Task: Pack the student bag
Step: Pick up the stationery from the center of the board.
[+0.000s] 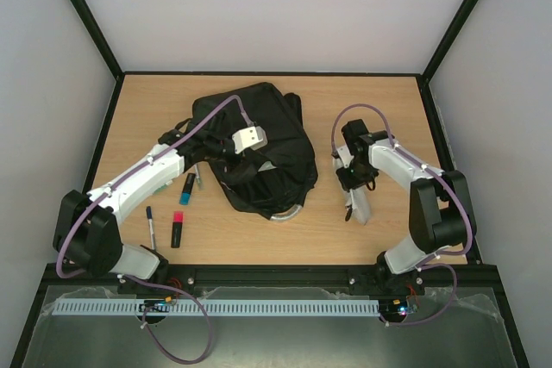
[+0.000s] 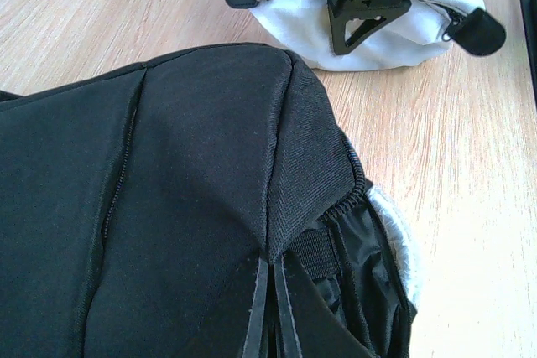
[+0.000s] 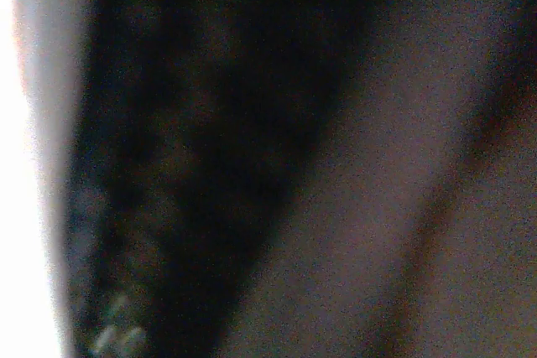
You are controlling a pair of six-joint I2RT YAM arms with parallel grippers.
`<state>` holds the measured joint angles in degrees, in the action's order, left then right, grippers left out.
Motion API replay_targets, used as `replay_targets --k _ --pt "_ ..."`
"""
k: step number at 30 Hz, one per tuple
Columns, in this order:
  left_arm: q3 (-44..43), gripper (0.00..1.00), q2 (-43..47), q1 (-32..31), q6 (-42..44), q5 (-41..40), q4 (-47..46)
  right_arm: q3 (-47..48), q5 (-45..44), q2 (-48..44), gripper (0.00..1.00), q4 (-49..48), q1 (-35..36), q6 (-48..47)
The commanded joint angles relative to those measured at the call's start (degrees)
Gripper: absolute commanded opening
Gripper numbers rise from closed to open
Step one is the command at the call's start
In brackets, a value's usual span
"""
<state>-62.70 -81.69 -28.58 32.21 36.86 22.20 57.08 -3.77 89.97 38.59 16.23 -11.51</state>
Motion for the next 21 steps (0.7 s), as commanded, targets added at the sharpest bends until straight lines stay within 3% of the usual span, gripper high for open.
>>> replay_targets --k 1,8,21 --pt "-1.9 0.03 -0.5 0.7 1.4 -0.3 -2.5 1.5 3.3 -2.0 0.37 3.5 -0.1 -0.6" --pt "-3.3 0.02 -1.0 0.9 2.8 -1.4 -1.9 3.4 10.9 -4.2 0.26 5.5 -0.1 -2.7" --pt "-8.6 0.03 -4.4 1.2 6.4 -2.9 5.2 8.6 24.4 -5.5 0.19 7.6 -0.1 -3.2"
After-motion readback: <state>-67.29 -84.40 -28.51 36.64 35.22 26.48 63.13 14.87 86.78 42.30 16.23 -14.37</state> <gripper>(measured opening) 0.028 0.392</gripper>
